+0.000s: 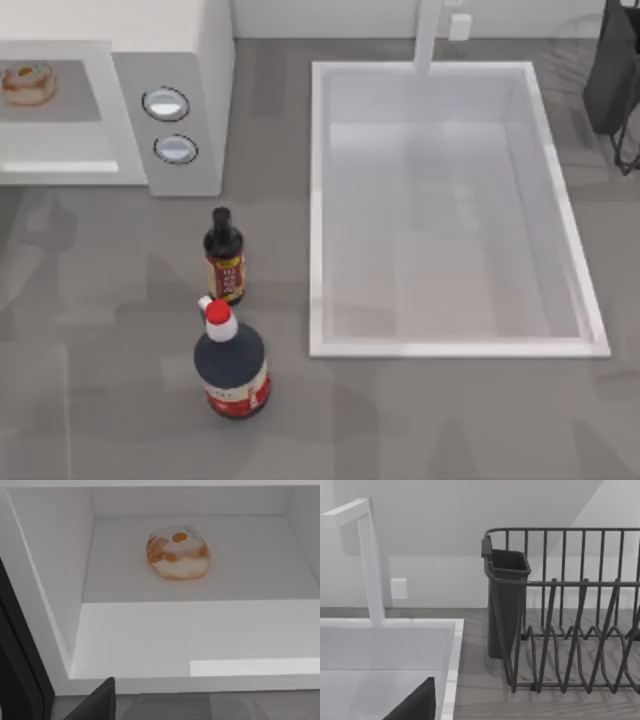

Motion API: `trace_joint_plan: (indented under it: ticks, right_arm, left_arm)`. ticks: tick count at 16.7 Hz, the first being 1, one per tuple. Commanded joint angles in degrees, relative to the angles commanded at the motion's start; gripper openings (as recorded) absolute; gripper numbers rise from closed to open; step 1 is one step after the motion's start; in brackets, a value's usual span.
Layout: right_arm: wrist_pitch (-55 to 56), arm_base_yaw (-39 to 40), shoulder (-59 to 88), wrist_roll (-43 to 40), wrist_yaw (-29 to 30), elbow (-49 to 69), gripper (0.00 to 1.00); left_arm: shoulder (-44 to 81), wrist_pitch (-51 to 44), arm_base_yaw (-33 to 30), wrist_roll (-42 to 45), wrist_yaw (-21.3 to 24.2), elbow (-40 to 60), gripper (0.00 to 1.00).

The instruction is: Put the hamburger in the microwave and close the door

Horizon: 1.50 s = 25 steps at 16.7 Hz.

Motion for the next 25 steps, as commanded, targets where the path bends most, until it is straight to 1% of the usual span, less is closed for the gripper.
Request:
trace_joint_plan:
  ticks: [3,7,13,21,25]
  right_arm:
    - [0.0,0.0,0.0,0.0,0.0,0.0,1.00]
    - [0.0,0.0,0.0,0.0,0.0,0.0,1.00]
    - [0.0,0.0,0.0,0.0,0.0,0.0,1.00]
    - [0.0,0.0,0.0,0.0,0.0,0.0,1.00]
    - [0.0,0.0,0.0,0.0,0.0,0.0,1.00]
  left_arm:
    - [-1.8,-0.4,-0.4,-0.2,-0.4,-0.7,1.00]
    - [-10.9,-2.6,-2.7,-1.1,-2.4,-4.4,1.00]
    - [-33.0,-8.8,-7.9,-3.6,-7.9,-14.3,1.00]
    - [-69.7,-18.2,-15.4,-7.7,-16.8,-29.4,1.00]
    - [-79.2,-20.6,-17.7,-8.8,-19.5,-33.6,1.00]
